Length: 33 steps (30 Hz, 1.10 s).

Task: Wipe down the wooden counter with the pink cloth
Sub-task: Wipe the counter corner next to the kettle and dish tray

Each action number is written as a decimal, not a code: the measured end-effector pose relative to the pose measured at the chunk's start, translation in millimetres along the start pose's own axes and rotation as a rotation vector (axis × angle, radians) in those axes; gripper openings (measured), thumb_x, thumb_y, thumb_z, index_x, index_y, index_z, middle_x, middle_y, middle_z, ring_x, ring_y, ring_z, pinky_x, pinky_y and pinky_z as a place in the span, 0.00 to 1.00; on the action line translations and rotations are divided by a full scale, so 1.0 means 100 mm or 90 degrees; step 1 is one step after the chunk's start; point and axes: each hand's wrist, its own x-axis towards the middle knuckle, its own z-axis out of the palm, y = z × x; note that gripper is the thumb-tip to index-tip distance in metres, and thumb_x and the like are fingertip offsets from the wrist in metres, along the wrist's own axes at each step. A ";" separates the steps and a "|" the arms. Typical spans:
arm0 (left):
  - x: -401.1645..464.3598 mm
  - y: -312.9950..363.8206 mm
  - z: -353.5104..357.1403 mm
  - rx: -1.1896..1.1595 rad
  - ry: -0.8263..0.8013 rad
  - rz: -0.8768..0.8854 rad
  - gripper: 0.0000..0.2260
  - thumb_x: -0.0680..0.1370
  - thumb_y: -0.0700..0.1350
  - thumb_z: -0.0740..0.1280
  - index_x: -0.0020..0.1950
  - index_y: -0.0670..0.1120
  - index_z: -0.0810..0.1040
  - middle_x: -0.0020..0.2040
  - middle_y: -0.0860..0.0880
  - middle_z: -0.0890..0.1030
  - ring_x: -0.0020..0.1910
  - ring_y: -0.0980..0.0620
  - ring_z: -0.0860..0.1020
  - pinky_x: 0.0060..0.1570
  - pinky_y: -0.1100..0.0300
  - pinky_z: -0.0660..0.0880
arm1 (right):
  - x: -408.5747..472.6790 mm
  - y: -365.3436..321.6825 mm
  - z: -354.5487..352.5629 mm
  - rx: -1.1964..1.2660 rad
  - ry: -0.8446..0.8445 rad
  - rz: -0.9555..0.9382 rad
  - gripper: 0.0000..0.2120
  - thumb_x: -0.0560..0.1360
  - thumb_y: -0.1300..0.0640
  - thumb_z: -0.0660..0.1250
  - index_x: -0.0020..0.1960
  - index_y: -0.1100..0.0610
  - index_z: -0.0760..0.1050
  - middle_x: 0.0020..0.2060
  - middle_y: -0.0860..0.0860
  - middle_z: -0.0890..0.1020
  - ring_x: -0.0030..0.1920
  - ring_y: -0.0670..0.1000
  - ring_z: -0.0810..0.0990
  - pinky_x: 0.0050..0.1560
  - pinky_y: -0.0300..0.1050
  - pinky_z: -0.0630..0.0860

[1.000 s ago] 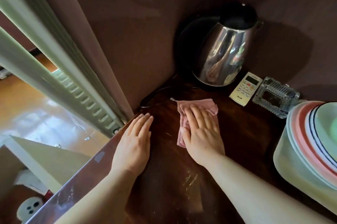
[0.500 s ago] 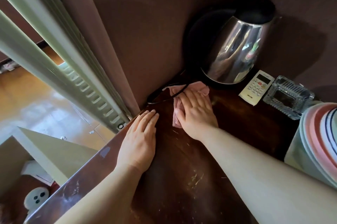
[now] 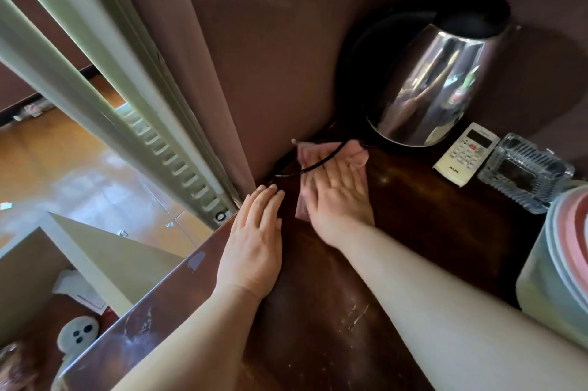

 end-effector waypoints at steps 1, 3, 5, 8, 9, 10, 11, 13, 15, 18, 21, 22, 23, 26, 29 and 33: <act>-0.01 0.00 0.00 -0.010 -0.001 -0.007 0.20 0.81 0.40 0.61 0.73 0.43 0.69 0.72 0.46 0.69 0.75 0.48 0.61 0.73 0.52 0.58 | -0.16 -0.05 0.03 0.019 -0.001 -0.037 0.33 0.81 0.40 0.38 0.83 0.52 0.48 0.82 0.53 0.51 0.82 0.53 0.46 0.77 0.48 0.32; -0.02 -0.01 0.00 -0.024 0.000 -0.015 0.20 0.81 0.39 0.62 0.73 0.43 0.68 0.72 0.45 0.69 0.75 0.48 0.61 0.73 0.52 0.57 | -0.30 -0.06 0.04 0.048 -0.025 -0.091 0.35 0.79 0.38 0.35 0.83 0.49 0.49 0.82 0.51 0.52 0.82 0.53 0.46 0.75 0.46 0.28; -0.02 -0.01 0.00 -0.034 0.001 -0.020 0.20 0.81 0.38 0.61 0.73 0.43 0.67 0.72 0.45 0.69 0.74 0.47 0.62 0.73 0.50 0.59 | -0.12 -0.01 0.01 0.044 -0.031 -0.089 0.33 0.81 0.38 0.38 0.83 0.49 0.47 0.82 0.51 0.51 0.81 0.52 0.46 0.75 0.45 0.29; -0.02 0.01 -0.01 -0.057 0.014 -0.030 0.21 0.79 0.33 0.61 0.73 0.42 0.68 0.72 0.44 0.69 0.74 0.47 0.61 0.73 0.50 0.60 | 0.10 -0.09 0.01 0.014 0.006 -0.024 0.28 0.85 0.43 0.44 0.83 0.49 0.42 0.82 0.49 0.45 0.81 0.51 0.43 0.78 0.49 0.33; -0.03 0.01 -0.01 -0.069 0.018 -0.034 0.23 0.78 0.32 0.61 0.73 0.41 0.68 0.72 0.44 0.69 0.74 0.48 0.61 0.73 0.51 0.59 | 0.05 -0.14 0.02 0.023 0.005 -0.019 0.28 0.85 0.44 0.43 0.83 0.48 0.42 0.82 0.49 0.46 0.81 0.51 0.43 0.78 0.49 0.33; -0.03 0.01 -0.02 -0.085 0.019 -0.039 0.24 0.77 0.31 0.61 0.73 0.42 0.68 0.72 0.45 0.68 0.74 0.49 0.60 0.73 0.54 0.57 | -0.06 -0.19 0.02 0.036 0.000 -0.040 0.28 0.85 0.43 0.42 0.83 0.48 0.44 0.82 0.49 0.48 0.81 0.52 0.44 0.78 0.50 0.34; -0.03 0.01 -0.02 -0.102 0.018 -0.044 0.24 0.77 0.31 0.61 0.73 0.42 0.67 0.73 0.46 0.67 0.74 0.50 0.59 0.73 0.56 0.56 | -0.22 -0.21 0.04 0.048 -0.007 -0.080 0.28 0.84 0.43 0.41 0.83 0.47 0.46 0.82 0.49 0.50 0.81 0.52 0.45 0.79 0.51 0.35; -0.05 0.00 -0.03 -0.123 0.023 -0.049 0.24 0.78 0.32 0.62 0.73 0.43 0.67 0.73 0.48 0.66 0.74 0.51 0.59 0.73 0.57 0.56 | -0.44 -0.16 0.05 0.057 -0.034 -0.166 0.30 0.82 0.41 0.41 0.82 0.47 0.49 0.82 0.48 0.53 0.81 0.51 0.47 0.80 0.51 0.38; -0.05 -0.01 -0.03 -0.128 0.033 -0.051 0.25 0.77 0.30 0.61 0.73 0.43 0.67 0.72 0.47 0.67 0.74 0.50 0.61 0.73 0.56 0.58 | -0.33 -0.10 0.02 0.059 -0.037 -0.188 0.29 0.83 0.41 0.47 0.82 0.47 0.50 0.81 0.46 0.54 0.81 0.50 0.48 0.80 0.50 0.40; -0.06 0.01 -0.04 -0.135 0.035 -0.074 0.26 0.76 0.30 0.59 0.73 0.44 0.67 0.73 0.47 0.66 0.74 0.49 0.60 0.72 0.55 0.58 | -0.10 -0.21 0.02 0.030 -0.005 -0.110 0.28 0.84 0.42 0.47 0.82 0.46 0.50 0.81 0.47 0.53 0.81 0.51 0.47 0.79 0.50 0.37; -0.06 0.01 -0.05 -0.145 0.025 -0.079 0.24 0.78 0.33 0.60 0.74 0.45 0.66 0.74 0.49 0.65 0.75 0.51 0.59 0.73 0.55 0.57 | -0.35 -0.25 0.04 0.029 -0.008 -0.131 0.29 0.83 0.42 0.42 0.83 0.47 0.47 0.82 0.47 0.50 0.81 0.51 0.44 0.79 0.49 0.34; -0.06 0.01 -0.04 -0.147 0.023 -0.075 0.24 0.79 0.34 0.61 0.74 0.46 0.66 0.74 0.49 0.64 0.75 0.51 0.58 0.73 0.54 0.57 | -0.50 -0.23 0.05 0.030 -0.019 -0.157 0.30 0.82 0.42 0.41 0.83 0.47 0.48 0.82 0.47 0.50 0.81 0.50 0.44 0.79 0.49 0.35; -0.06 0.00 -0.03 -0.146 0.022 -0.072 0.24 0.79 0.33 0.61 0.74 0.46 0.66 0.74 0.49 0.65 0.75 0.51 0.58 0.74 0.53 0.58 | -0.61 -0.19 0.05 0.040 -0.031 -0.179 0.31 0.81 0.41 0.41 0.82 0.48 0.49 0.82 0.47 0.51 0.82 0.49 0.45 0.79 0.49 0.37; -0.06 -0.01 -0.02 -0.120 0.027 -0.059 0.25 0.77 0.32 0.61 0.73 0.45 0.67 0.72 0.48 0.67 0.74 0.50 0.61 0.72 0.52 0.60 | -0.48 -0.12 0.03 0.045 -0.028 -0.167 0.30 0.82 0.41 0.45 0.82 0.47 0.51 0.82 0.46 0.53 0.81 0.48 0.47 0.79 0.48 0.38; -0.05 -0.01 -0.02 -0.085 0.040 -0.030 0.23 0.77 0.32 0.61 0.72 0.42 0.69 0.70 0.45 0.69 0.72 0.47 0.64 0.70 0.53 0.62 | -0.24 -0.20 0.03 0.037 0.002 -0.078 0.28 0.84 0.41 0.47 0.82 0.46 0.49 0.81 0.47 0.54 0.81 0.50 0.48 0.78 0.47 0.36; -0.04 -0.02 -0.01 -0.091 0.035 -0.021 0.20 0.79 0.37 0.57 0.72 0.45 0.68 0.71 0.46 0.69 0.72 0.48 0.64 0.70 0.53 0.63 | -0.68 -0.15 0.10 0.037 -0.005 -0.081 0.30 0.83 0.40 0.43 0.82 0.47 0.49 0.82 0.48 0.50 0.81 0.50 0.45 0.80 0.51 0.37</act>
